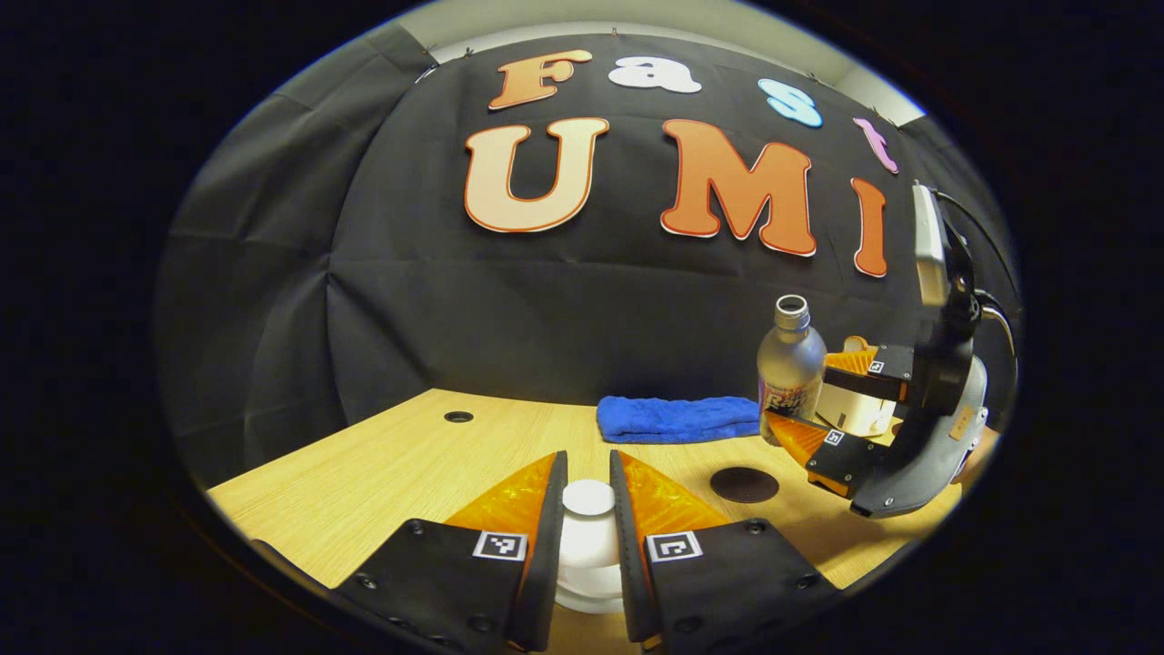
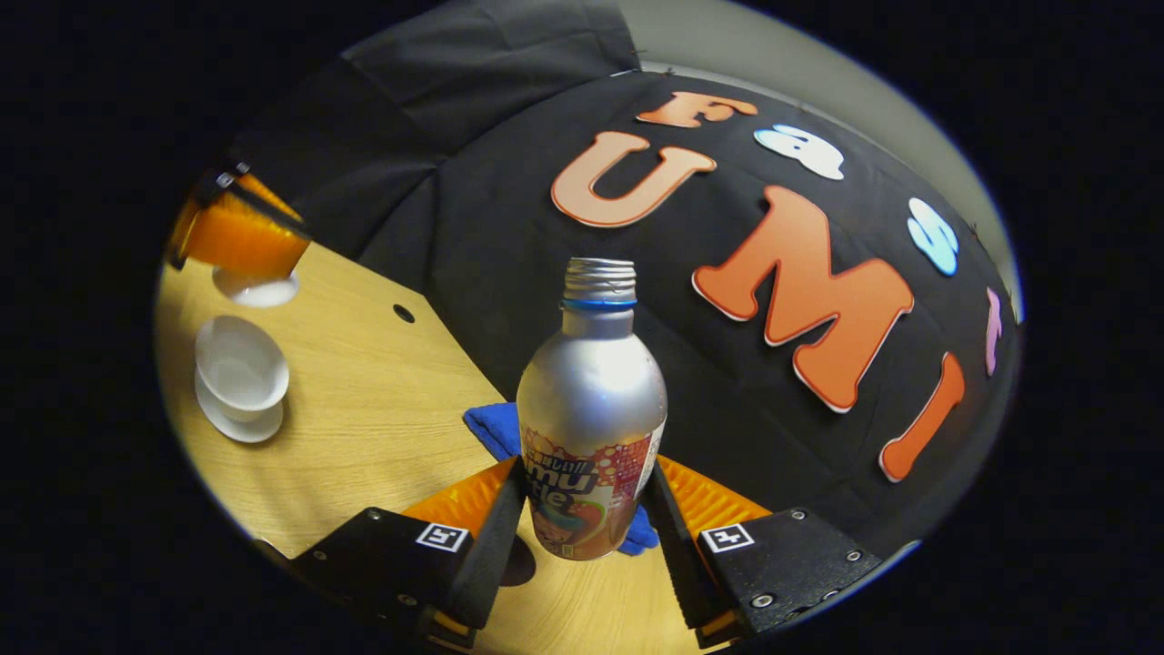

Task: Open the teacup lid with one hand, grasp the water bottle and pour water into the teacup with the other hand; after pouring, place the water bottle on the coaster and then close the teacup lid.

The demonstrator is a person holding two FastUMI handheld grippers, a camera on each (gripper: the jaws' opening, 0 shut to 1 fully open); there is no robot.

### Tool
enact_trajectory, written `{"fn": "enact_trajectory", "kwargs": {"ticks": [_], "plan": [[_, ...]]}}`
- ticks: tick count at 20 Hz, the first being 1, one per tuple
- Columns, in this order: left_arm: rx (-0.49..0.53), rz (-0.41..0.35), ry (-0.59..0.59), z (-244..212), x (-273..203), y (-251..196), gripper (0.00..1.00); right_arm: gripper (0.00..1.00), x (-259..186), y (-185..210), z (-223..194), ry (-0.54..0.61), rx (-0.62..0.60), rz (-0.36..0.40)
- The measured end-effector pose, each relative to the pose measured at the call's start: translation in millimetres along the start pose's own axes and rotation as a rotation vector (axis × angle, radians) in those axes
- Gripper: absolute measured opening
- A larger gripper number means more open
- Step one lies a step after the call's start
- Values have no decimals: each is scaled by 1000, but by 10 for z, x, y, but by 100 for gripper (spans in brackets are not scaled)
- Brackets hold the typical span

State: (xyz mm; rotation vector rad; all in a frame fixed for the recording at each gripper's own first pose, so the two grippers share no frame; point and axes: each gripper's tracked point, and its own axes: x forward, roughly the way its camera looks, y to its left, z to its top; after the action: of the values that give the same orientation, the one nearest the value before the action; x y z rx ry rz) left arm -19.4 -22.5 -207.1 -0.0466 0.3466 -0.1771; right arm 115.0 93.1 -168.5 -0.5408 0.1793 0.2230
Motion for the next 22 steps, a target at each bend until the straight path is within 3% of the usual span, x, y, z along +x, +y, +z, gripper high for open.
{"fn": "enact_trajectory", "kwargs": {"ticks": [8,9,10,11,22], "plan": [[-9,-12,35,-114,37,-72,34,78,198,259,-403,122,381,109],[-10,-12,39,-119,36,-77,37,78,209,268,-478,140,409,105],[-10,-10,41,-141,39,-68,30,78,230,298,-522,154,430,106],[-10,-11,43,-146,43,-64,34,78,268,329,-570,167,442,110],[-15,-11,86,-299,142,-103,31,78,375,336,-738,198,425,74]]}}
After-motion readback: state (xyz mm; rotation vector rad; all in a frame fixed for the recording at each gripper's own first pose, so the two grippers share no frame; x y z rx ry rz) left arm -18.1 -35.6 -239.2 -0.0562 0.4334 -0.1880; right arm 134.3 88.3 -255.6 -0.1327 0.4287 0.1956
